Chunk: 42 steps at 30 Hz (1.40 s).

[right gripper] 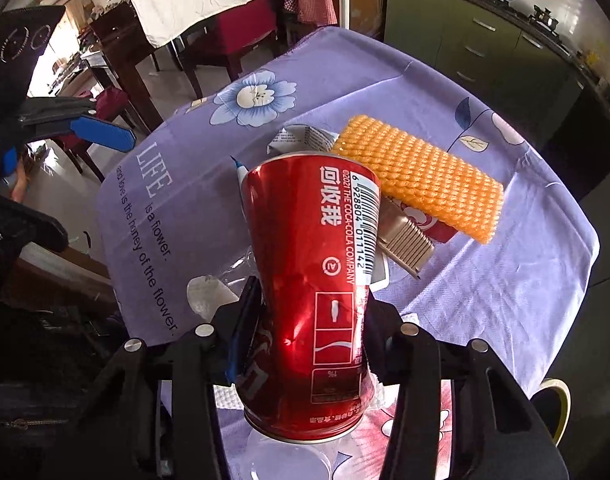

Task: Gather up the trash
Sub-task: 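Carry the red can over the bin and release it with the right gripper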

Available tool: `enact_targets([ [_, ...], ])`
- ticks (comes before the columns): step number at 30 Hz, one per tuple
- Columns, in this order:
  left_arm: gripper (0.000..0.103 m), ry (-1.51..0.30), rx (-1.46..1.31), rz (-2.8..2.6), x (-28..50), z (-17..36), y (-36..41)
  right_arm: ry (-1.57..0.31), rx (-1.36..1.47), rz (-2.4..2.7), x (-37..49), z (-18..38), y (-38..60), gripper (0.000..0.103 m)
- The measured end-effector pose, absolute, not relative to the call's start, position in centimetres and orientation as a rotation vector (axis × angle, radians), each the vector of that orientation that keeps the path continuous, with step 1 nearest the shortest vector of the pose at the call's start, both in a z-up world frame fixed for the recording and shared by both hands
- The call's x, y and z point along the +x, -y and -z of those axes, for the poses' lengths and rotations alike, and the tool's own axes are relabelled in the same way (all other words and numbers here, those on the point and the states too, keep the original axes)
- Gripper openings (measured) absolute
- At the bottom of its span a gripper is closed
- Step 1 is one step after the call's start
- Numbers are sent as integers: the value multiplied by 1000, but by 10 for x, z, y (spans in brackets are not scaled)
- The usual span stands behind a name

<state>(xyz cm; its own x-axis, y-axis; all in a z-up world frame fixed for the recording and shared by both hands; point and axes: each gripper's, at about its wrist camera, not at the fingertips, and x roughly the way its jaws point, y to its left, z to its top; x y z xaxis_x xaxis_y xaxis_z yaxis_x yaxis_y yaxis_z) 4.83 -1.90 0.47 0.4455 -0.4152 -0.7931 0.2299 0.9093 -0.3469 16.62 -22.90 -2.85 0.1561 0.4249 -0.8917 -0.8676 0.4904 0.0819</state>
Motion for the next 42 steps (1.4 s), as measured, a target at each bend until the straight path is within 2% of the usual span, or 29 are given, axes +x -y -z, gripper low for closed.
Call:
enact_targets([
  [7,89,-1032,-169,428,47,-9,32,-1030,-395,-900,176,2,277,46],
  [13,89,-1033,-138,446,47,-8,44,-1048,-220,-636,209,-3,383,46],
  [17,89,-1039,-124,469,50,-7,56,-1091,-136,-387,238,18,460,46],
  [23,89,-1049,-91,491,51,-8,71,-1216,-30,-147,278,85,543,46],
  [28,89,-1056,-67,502,49,-10,80,-1260,32,-72,299,124,571,48],
  [30,90,-1058,-49,509,47,-9,85,-1260,57,-46,303,130,576,63],
  [35,91,-1038,33,548,38,-9,102,-1216,72,-49,290,115,573,63],
  [42,93,-995,161,653,22,-2,139,-1106,119,-114,221,83,561,66],
])
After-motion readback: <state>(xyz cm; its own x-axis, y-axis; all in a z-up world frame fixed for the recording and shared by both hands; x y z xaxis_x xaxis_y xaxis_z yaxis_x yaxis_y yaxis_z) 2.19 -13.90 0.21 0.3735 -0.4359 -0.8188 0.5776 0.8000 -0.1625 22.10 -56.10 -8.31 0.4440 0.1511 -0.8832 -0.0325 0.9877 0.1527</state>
